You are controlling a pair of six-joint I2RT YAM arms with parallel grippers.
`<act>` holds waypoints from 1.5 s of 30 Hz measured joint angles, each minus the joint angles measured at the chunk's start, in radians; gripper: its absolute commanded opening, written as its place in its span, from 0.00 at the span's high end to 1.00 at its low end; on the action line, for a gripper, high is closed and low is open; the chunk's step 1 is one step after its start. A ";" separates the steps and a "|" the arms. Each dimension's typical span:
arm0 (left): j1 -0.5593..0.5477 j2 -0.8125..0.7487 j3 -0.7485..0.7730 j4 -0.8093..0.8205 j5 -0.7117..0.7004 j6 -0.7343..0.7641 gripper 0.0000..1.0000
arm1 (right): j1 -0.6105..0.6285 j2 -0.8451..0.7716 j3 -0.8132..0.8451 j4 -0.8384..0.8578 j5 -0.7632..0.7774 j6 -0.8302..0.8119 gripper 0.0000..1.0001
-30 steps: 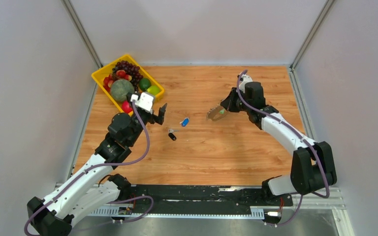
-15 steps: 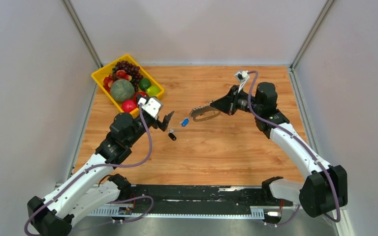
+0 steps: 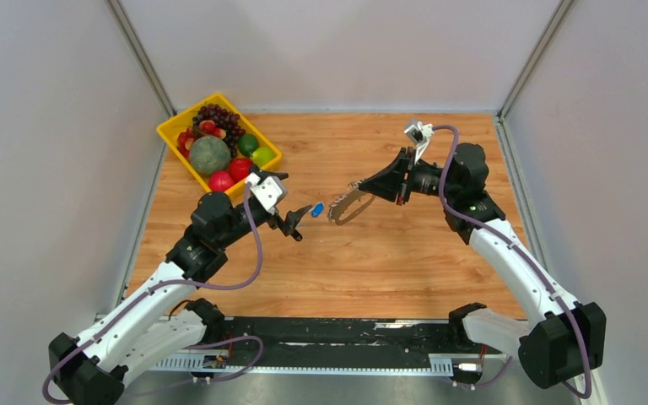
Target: Remove the keys from the keyring
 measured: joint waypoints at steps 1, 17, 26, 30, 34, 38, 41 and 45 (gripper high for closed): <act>0.000 0.000 0.000 0.003 0.021 -0.001 0.00 | 0.002 -0.002 0.001 0.001 -0.006 0.001 1.00; 0.000 0.067 0.000 0.057 0.339 -0.050 0.06 | 0.052 0.005 0.008 0.058 -0.031 0.026 1.00; 0.000 0.105 0.014 0.059 0.447 -0.070 0.27 | 0.058 0.023 0.008 0.140 -0.031 0.085 1.00; 0.000 0.111 0.019 0.061 0.467 -0.076 0.30 | 0.068 0.026 0.008 0.169 -0.031 0.105 1.00; 0.000 0.116 0.019 0.063 0.483 -0.084 0.35 | 0.082 0.039 0.016 0.185 -0.031 0.117 1.00; 0.000 0.118 0.019 0.065 0.496 -0.091 0.35 | 0.106 0.057 0.024 0.192 -0.032 0.123 1.00; 0.000 0.118 0.019 0.072 0.503 -0.093 0.35 | 0.129 0.070 0.029 0.199 -0.031 0.124 1.00; 0.000 0.118 0.019 0.074 0.506 -0.094 0.37 | 0.161 0.090 0.042 0.200 -0.031 0.124 1.00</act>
